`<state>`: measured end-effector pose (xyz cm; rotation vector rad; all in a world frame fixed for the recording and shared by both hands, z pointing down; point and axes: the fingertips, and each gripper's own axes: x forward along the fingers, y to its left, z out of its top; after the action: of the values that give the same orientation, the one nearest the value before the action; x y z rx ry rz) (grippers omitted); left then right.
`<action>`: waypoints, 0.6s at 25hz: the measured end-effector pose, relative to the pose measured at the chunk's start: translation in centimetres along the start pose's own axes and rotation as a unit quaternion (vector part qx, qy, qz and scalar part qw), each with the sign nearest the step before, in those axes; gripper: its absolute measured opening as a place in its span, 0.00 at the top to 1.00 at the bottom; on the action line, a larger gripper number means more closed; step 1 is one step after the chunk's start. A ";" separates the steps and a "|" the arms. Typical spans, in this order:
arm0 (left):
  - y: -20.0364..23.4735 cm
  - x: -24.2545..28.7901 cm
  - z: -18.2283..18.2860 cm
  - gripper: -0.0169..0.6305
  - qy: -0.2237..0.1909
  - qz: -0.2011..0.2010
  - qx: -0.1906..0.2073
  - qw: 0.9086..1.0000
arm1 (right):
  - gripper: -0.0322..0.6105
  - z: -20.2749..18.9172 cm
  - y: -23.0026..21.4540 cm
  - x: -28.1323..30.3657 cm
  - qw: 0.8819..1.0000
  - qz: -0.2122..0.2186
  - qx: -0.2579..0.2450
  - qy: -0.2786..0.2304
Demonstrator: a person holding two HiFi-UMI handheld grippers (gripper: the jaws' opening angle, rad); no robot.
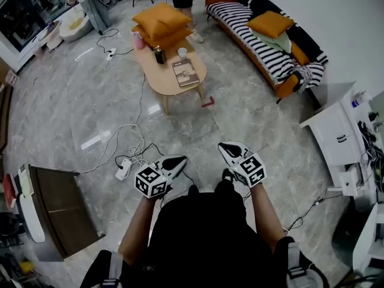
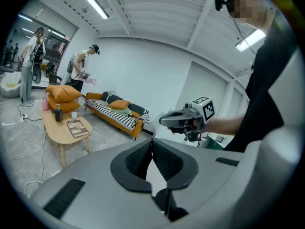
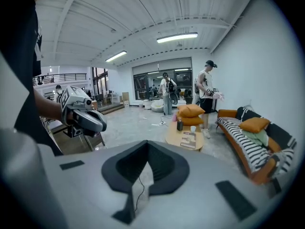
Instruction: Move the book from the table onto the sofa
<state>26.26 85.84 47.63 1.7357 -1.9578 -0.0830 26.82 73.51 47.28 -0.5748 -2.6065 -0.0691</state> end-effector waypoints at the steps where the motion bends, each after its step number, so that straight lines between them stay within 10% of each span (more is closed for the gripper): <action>1: 0.0 0.1 0.1 0.96 0.000 0.001 0.000 1.000 | 0.94 0.0 0.0 -0.1 1.000 0.001 0.000 0.000; 15: 0.3 2.8 1.0 0.96 0.006 0.035 -0.016 0.999 | 0.94 -1.3 -3.9 -0.5 1.000 0.020 0.023 -0.004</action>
<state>25.41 83.01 47.81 1.6411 -1.9960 -0.0791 26.18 69.60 48.45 -0.6122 -2.5956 0.0072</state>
